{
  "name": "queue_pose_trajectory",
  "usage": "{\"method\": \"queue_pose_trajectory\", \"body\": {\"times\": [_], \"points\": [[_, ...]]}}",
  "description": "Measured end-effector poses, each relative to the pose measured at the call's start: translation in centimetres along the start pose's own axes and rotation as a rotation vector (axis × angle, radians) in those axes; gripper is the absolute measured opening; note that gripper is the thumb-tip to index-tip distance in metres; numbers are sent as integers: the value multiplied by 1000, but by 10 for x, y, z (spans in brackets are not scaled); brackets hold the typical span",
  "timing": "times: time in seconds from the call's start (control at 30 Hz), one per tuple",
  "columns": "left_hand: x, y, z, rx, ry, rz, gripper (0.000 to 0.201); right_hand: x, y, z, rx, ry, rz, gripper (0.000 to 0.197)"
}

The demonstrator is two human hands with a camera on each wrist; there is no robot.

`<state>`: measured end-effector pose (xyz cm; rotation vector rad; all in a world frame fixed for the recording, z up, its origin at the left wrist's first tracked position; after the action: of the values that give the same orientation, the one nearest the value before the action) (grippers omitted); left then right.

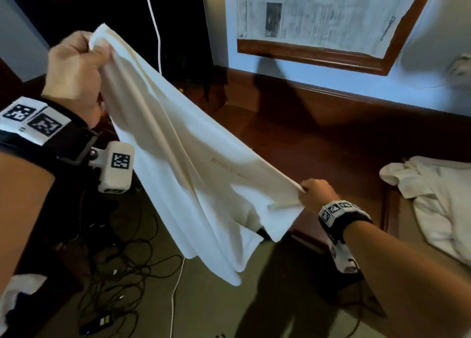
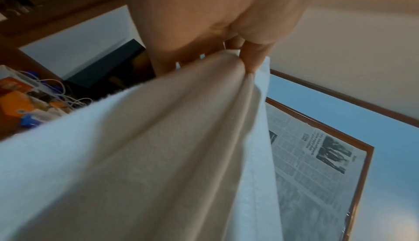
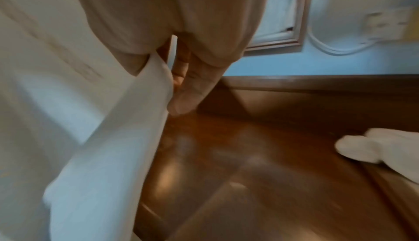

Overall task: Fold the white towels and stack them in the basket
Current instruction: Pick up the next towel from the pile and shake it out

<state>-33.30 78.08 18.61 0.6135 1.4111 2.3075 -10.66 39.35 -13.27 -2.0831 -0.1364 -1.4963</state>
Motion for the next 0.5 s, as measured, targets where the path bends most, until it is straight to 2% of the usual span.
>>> {"method": "queue_pose_trajectory", "body": {"times": [0.13, 0.2, 0.23, 0.3, 0.4, 0.47, 0.5], "points": [[3, 1, 9, -20, -36, 204, 20, -10, 82, -20, -280, -63, -133, 14], [-15, 11, -1, -99, -109, 244, 21, -7, 85, -28, -326, -60, -205, 17], [-29, 16, -9, -144, -160, 239, 20, -2, 71, -28, -297, -31, -220, 19], [-62, 25, -28, -231, -306, 220, 18, 16, 17, -25, -142, 122, -141, 20], [-113, 31, -55, -339, -499, 271, 17, 70, -100, -50, 300, 485, 283, 15], [-140, 31, -71, -370, -568, 283, 16, 98, -167, -80, 555, 560, 498, 10], [-149, 31, -79, -369, -603, 281, 14, 108, -191, -89, 601, 540, 588, 7]]}}
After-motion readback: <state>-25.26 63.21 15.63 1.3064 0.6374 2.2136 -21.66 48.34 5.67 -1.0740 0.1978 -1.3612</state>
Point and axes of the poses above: each hand's wrist, its own z-axis towards the middle knuckle, its own x-axis out of the back of the hand, y = z × x, the point moved 10 cm from there along z, towards the middle knuckle
